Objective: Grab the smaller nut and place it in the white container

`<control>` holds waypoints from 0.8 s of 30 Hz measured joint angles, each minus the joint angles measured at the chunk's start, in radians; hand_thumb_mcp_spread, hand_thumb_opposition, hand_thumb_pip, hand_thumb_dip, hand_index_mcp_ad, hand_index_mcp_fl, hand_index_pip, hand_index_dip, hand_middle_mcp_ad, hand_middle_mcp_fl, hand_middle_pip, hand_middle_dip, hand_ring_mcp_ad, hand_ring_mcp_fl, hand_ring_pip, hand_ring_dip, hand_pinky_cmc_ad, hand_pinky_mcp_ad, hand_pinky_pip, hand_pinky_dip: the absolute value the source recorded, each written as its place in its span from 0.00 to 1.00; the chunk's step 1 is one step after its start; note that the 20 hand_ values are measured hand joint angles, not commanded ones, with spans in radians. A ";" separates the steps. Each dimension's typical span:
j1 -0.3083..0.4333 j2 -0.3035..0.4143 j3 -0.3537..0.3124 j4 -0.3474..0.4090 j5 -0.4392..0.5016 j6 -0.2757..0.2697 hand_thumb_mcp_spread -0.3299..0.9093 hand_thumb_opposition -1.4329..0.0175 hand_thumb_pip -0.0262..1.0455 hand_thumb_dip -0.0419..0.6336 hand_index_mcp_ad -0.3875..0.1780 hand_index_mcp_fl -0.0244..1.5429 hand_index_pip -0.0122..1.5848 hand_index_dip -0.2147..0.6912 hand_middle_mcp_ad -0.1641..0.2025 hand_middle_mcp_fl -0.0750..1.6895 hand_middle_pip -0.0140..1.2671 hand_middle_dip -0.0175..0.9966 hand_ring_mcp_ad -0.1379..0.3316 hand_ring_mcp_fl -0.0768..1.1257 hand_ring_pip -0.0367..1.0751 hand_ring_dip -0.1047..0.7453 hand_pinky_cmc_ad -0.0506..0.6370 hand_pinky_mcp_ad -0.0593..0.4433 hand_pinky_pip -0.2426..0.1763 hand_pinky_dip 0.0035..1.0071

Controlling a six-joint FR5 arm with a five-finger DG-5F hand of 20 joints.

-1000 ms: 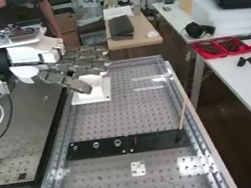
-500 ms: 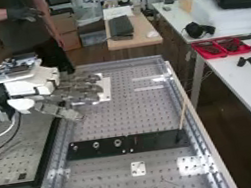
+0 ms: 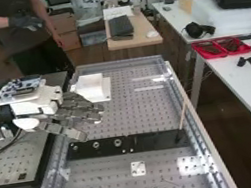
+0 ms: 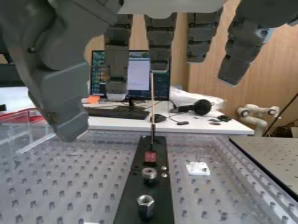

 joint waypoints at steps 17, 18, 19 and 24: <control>-0.042 -0.086 -0.025 0.105 -0.043 -0.030 0.57 0.42 0.69 0.39 0.32 0.04 0.85 0.31 0.64 0.07 0.12 0.21 0.64 0.06 0.11 0.17 0.69 0.77 0.32 0.33; -0.042 -0.087 -0.026 0.108 -0.042 -0.029 0.59 0.41 0.69 0.39 0.32 0.04 0.87 0.32 0.64 0.07 0.12 0.21 0.63 0.06 0.11 0.17 0.67 0.75 0.32 0.32; -0.041 -0.091 -0.031 0.120 -0.042 -0.028 0.59 0.41 0.69 0.40 0.31 0.04 0.88 0.33 0.63 0.07 0.12 0.21 0.61 0.06 0.11 0.17 0.68 0.73 0.33 0.33; -0.042 -0.104 -0.040 0.137 -0.043 -0.028 0.60 0.40 0.69 0.41 0.31 0.04 0.93 0.38 0.63 0.07 0.12 0.21 0.60 0.06 0.11 0.17 0.65 0.72 0.32 0.29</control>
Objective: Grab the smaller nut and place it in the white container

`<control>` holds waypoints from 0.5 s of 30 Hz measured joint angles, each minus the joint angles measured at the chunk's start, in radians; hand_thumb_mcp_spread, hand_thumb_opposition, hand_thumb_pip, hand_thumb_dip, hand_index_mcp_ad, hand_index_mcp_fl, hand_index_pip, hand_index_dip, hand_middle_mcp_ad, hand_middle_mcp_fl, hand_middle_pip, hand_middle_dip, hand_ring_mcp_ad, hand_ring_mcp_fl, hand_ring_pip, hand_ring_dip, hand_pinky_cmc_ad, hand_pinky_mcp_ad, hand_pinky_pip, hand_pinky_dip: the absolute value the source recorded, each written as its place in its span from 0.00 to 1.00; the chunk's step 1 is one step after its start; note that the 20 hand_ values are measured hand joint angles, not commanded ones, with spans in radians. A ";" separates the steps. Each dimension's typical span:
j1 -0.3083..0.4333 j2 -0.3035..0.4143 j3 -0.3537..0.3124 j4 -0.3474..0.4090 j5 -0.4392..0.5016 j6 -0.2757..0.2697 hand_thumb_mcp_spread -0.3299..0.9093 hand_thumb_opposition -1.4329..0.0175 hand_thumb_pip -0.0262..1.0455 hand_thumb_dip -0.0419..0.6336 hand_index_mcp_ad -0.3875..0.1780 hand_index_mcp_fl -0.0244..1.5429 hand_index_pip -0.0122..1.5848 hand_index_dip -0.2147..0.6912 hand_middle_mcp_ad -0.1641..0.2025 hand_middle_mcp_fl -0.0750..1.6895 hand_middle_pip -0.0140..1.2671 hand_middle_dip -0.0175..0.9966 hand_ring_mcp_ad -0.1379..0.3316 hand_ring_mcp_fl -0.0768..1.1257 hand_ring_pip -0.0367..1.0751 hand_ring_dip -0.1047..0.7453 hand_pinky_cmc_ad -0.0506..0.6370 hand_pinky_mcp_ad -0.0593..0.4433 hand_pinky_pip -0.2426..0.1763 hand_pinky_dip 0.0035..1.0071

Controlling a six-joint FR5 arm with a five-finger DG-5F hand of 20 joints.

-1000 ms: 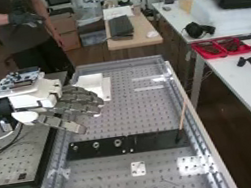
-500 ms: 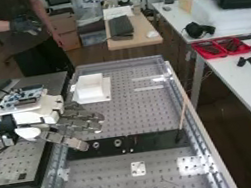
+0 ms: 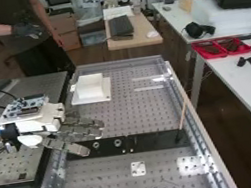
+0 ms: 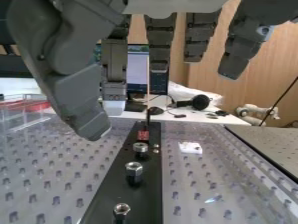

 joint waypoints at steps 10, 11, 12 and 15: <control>-0.004 -0.023 -0.006 0.022 -0.004 0.005 0.60 0.39 0.69 0.44 0.31 0.07 0.97 0.40 0.62 0.07 0.13 0.22 0.61 0.06 0.12 0.17 0.63 0.72 0.36 0.28; -0.005 -0.027 -0.005 0.021 -0.003 0.004 0.60 0.39 0.69 0.44 0.31 0.07 0.98 0.40 0.62 0.07 0.13 0.22 0.61 0.06 0.11 0.17 0.62 0.72 0.37 0.28; -0.005 -0.030 -0.005 0.021 -0.003 0.004 0.60 0.39 0.69 0.44 0.31 0.07 0.98 0.40 0.62 0.07 0.13 0.22 0.61 0.06 0.12 0.17 0.62 0.72 0.37 0.28; -0.007 -0.041 -0.003 0.022 -0.002 0.002 0.60 0.39 0.69 0.44 0.31 0.08 0.98 0.40 0.63 0.08 0.13 0.22 0.61 0.06 0.12 0.17 0.62 0.72 0.37 0.28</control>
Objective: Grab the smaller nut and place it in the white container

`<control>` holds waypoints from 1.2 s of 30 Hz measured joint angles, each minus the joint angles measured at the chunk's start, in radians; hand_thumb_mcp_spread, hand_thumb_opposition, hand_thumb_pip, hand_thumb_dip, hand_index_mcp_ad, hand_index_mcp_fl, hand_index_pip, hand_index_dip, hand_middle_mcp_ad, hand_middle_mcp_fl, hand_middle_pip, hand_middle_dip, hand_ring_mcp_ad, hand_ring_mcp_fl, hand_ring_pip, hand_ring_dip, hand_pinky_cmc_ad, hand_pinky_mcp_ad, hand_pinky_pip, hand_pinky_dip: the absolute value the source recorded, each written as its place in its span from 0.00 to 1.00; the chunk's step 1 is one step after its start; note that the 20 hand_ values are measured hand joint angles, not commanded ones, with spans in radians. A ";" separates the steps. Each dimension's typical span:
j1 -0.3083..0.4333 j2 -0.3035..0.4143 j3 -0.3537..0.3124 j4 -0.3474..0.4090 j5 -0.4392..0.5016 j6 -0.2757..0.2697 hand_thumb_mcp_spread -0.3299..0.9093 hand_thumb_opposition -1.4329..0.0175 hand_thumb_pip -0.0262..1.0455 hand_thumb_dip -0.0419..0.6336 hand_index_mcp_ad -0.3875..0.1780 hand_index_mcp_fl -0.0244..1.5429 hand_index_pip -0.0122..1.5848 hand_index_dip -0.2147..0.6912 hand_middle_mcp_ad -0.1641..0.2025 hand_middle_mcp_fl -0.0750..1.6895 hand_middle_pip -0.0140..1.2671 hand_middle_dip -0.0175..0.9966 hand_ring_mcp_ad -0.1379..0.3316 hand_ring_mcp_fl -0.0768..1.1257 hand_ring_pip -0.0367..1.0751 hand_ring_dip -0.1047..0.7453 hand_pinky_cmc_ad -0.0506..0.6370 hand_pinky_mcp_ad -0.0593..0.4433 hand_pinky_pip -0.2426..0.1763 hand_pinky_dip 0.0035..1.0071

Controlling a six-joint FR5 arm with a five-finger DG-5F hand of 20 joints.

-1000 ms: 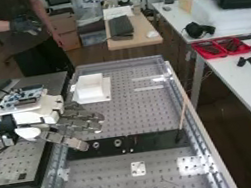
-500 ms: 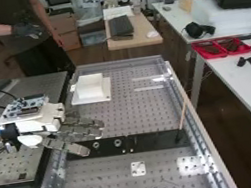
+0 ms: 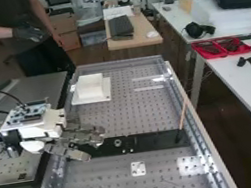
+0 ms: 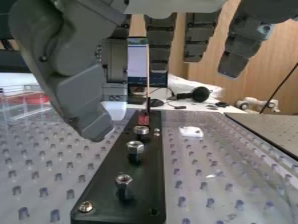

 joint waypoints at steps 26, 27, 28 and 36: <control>-0.043 -0.061 0.029 -0.010 -0.072 -0.087 0.60 0.39 0.69 0.44 0.31 0.04 0.97 0.39 0.62 0.09 0.12 0.22 0.57 0.06 0.12 0.17 0.62 0.72 0.43 0.28; -0.044 -0.064 0.029 -0.008 -0.074 -0.087 0.60 0.39 0.69 0.44 0.30 0.04 0.97 0.39 0.62 0.09 0.12 0.22 0.57 0.06 0.12 0.17 0.62 0.72 0.44 0.28; -0.046 -0.066 0.029 -0.003 -0.076 -0.088 0.60 0.39 0.69 0.44 0.30 0.04 0.97 0.39 0.62 0.09 0.12 0.22 0.57 0.06 0.12 0.17 0.62 0.71 0.44 0.28; -0.050 -0.086 0.039 0.001 -0.077 -0.085 0.60 0.39 0.69 0.44 0.30 0.04 0.97 0.39 0.62 0.09 0.12 0.22 0.57 0.06 0.12 0.17 0.60 0.70 0.44 0.28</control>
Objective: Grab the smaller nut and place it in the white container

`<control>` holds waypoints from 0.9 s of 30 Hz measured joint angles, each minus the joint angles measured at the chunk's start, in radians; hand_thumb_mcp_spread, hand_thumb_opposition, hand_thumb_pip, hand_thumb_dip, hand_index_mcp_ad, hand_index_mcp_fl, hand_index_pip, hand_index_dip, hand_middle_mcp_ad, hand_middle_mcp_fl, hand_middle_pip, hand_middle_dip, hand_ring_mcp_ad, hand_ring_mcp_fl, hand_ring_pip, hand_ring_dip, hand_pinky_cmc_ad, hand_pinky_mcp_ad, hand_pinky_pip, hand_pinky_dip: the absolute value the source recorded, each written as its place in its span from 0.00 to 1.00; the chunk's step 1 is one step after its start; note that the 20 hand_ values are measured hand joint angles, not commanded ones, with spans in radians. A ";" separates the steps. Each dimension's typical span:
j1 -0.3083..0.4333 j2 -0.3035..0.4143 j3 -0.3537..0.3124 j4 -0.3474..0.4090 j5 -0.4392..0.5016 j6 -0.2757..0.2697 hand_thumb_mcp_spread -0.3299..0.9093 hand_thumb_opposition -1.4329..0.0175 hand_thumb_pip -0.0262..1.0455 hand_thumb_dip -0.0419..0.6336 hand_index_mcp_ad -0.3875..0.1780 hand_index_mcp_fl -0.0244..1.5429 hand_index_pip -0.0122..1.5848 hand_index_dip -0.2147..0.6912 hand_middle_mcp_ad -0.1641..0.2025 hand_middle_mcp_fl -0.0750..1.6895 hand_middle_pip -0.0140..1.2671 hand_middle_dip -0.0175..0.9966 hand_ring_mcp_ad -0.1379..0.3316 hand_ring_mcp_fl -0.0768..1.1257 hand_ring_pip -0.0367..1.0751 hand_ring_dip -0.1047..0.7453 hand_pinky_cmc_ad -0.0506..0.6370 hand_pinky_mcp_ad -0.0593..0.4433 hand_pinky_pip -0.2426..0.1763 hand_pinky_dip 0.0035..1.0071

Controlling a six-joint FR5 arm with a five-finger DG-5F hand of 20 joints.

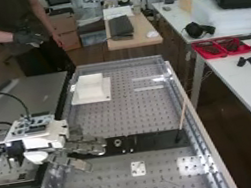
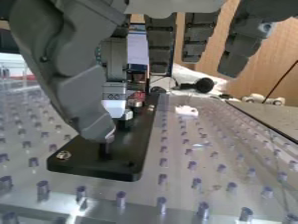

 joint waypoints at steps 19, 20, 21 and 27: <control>-0.002 -0.016 0.004 -0.006 0.005 -0.005 0.60 0.39 0.69 0.44 0.30 0.05 0.97 0.39 0.62 0.09 0.12 0.22 0.57 0.06 0.12 0.18 0.59 0.70 0.43 0.28; -0.002 -0.017 0.003 -0.006 0.006 -0.005 0.60 0.39 0.69 0.44 0.31 0.05 0.97 0.39 0.62 0.09 0.12 0.22 0.57 0.06 0.11 0.18 0.59 0.70 0.43 0.28; -0.002 -0.017 0.004 -0.006 0.006 -0.005 0.60 0.39 0.69 0.44 0.29 0.05 0.97 0.39 0.61 0.09 0.12 0.22 0.57 0.06 0.11 0.18 0.59 0.70 0.43 0.28; -0.001 -0.020 0.004 -0.007 0.014 -0.004 0.60 0.39 0.69 0.44 0.30 0.05 0.97 0.39 0.61 0.09 0.12 0.22 0.57 0.06 0.12 0.18 0.59 0.70 0.44 0.28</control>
